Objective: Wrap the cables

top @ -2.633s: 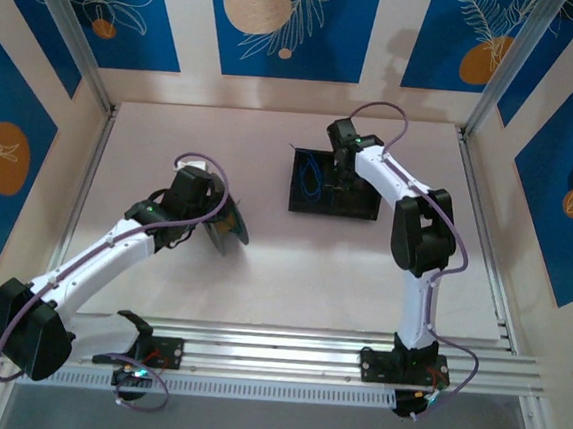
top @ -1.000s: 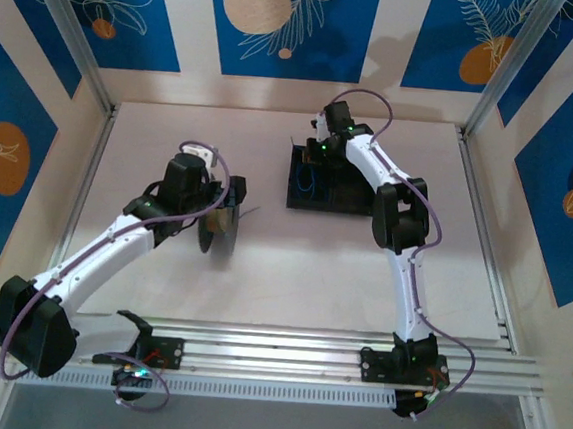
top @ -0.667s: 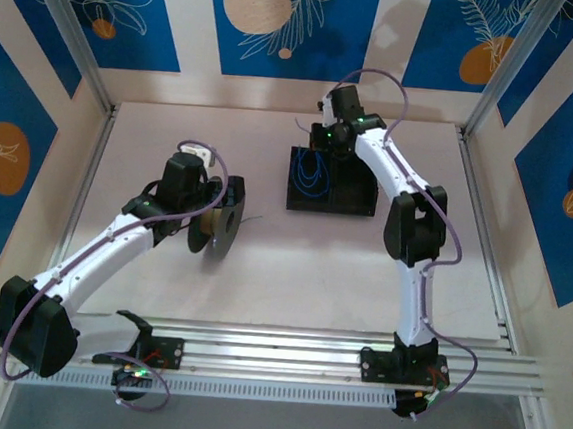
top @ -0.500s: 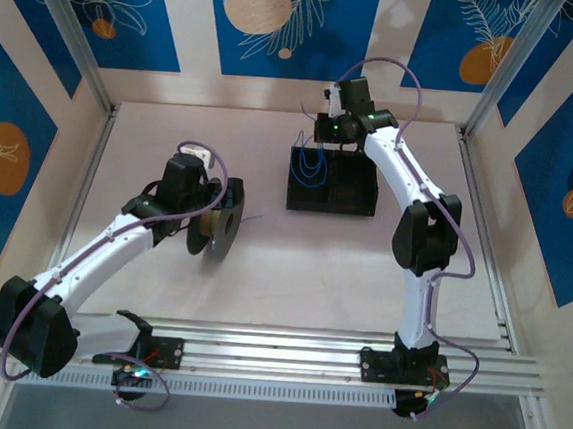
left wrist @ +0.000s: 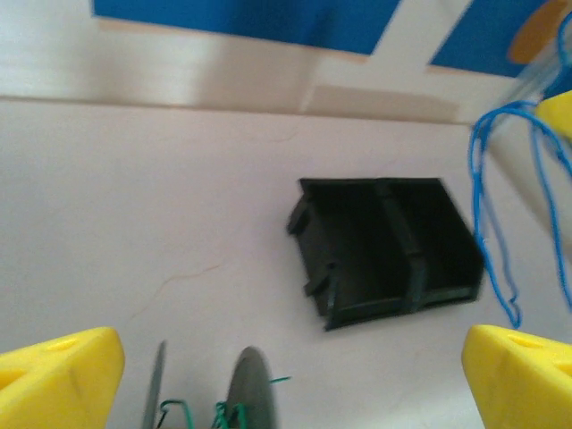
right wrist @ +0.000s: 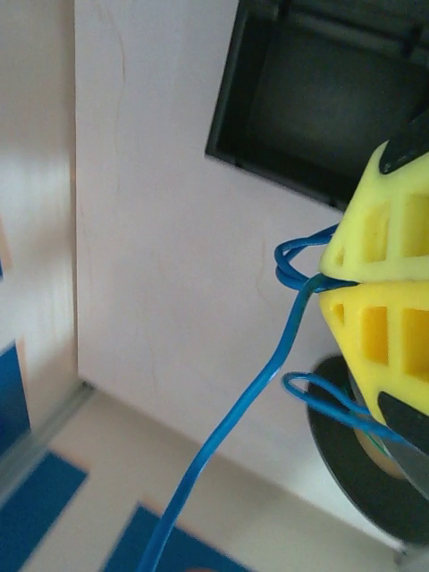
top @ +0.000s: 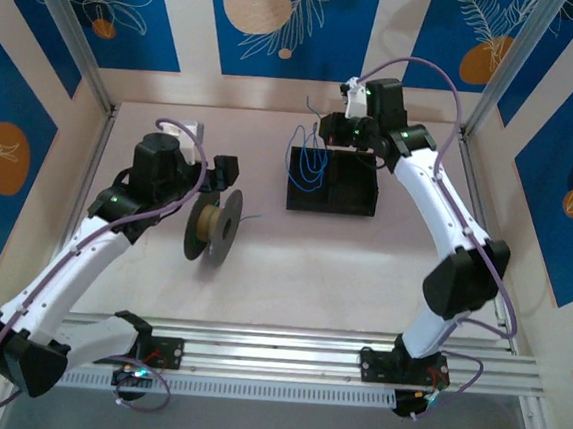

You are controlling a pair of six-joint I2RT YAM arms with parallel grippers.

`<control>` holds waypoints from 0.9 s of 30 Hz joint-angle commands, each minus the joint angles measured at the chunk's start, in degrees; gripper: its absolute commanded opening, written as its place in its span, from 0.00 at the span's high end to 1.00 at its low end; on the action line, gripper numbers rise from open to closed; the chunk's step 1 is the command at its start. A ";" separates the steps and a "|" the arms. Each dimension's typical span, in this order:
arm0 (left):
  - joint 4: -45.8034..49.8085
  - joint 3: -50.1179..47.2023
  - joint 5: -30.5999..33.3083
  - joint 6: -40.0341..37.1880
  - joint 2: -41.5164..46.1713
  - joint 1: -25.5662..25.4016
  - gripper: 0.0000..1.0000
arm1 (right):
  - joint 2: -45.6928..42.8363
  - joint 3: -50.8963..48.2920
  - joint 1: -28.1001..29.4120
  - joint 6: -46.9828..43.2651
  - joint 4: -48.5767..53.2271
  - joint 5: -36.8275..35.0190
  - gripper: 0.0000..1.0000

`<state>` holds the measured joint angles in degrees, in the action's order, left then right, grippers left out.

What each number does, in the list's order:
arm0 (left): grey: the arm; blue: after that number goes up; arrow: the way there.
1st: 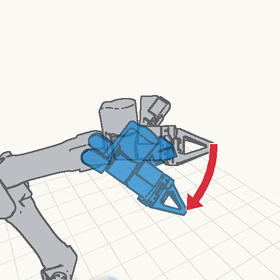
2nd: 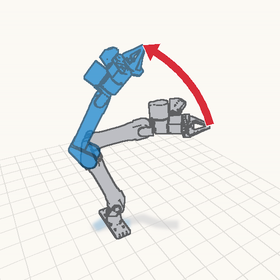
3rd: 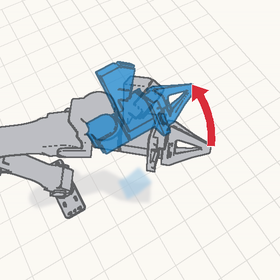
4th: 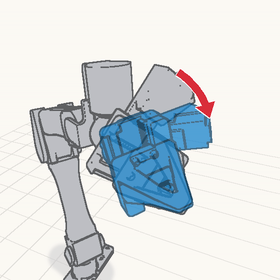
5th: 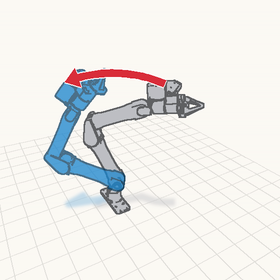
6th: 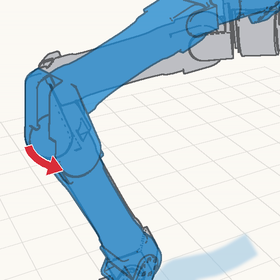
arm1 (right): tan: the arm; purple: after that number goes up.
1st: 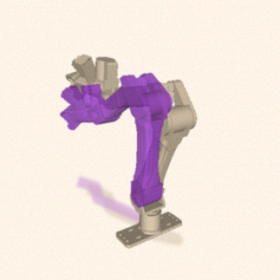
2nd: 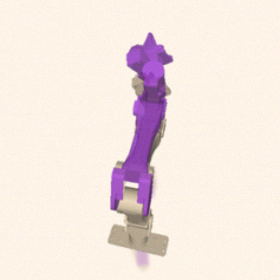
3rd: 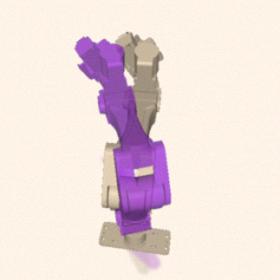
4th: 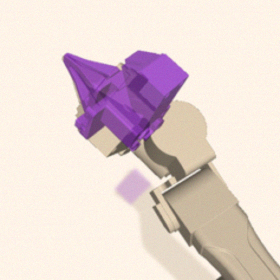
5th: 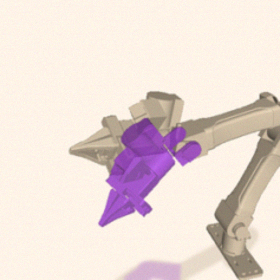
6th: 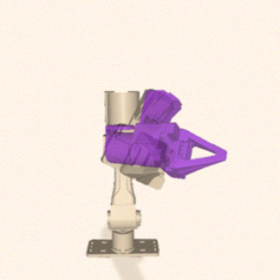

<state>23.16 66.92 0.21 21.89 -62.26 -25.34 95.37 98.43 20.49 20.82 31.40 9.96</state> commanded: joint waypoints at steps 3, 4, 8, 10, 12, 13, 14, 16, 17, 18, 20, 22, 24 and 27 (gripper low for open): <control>-1.59 4.83 -15.23 2.41 0.91 0.66 0.08 | -6.46 -6.29 -0.11 -1.50 -2.88 14.21 1.00; -2.78 5.25 -16.84 3.42 0.79 0.61 0.08 | -7.20 -7.05 0.35 -2.79 -2.24 14.43 1.00; -7.31 7.67 -23.45 8.09 -1.76 -0.26 0.07 | -9.73 -9.85 3.10 -6.39 -0.32 11.98 1.00; -8.46 8.96 -24.58 9.02 -3.47 -1.23 0.07 | -10.24 -10.06 5.14 -8.16 1.12 10.07 1.00; -9.21 9.87 -25.13 9.09 -5.14 -2.38 0.08 | -10.48 -10.09 7.20 -9.64 2.15 8.68 1.00; -9.96 10.07 -26.12 9.44 -5.90 -2.81 0.09 | -10.46 -9.98 8.23 -10.24 2.67 8.02 1.00; -10.72 10.20 -27.07 10.05 -6.72 -3.23 0.11 | -10.33 -9.86 8.99 -10.43 2.94 7.11 1.00; -11.46 10.43 -28.88 10.79 -8.30 -3.95 0.13 | -9.91 -9.51 9.86 -10.45 3.49 6.31 1.00; -11.41 10.47 -29.25 11.01 -8.93 -4.45 0.15 | -9.69 -9.30 10.13 -10.00 3.50 5.77 1.00; -11.38 10.31 -29.36 11.12 -9.30 -4.82 0.15 | -9.52 -9.18 10.15 -9.69 3.55 5.37 1.00; -11.73 9.24 -29.20 11.50 -9.55 -5.63 0.18 | -9.17 -8.91 10.39 -9.11 3.30 5.27 1.00; -12.16 7.99 -28.85 12.02 -9.38 -5.99 0.21 | -8.97 -8.81 10.53 -8.46 2.80 5.15 1.00; -12.47 6.94 -28.27 12.27 -9.03 -6.49 0.22 | -8.48 -8.29 10.54 -8.01 2.91 5.16 1.00; -12.81 5.87 -27.25 12.39 -9.03 -6.93 0.28 | -8.01 -7.73 10.95 -8.07 2.85 6.01 1.00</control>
<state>12.36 73.76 -26.81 33.67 -72.18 -31.66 86.85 88.88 30.81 12.51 33.89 15.40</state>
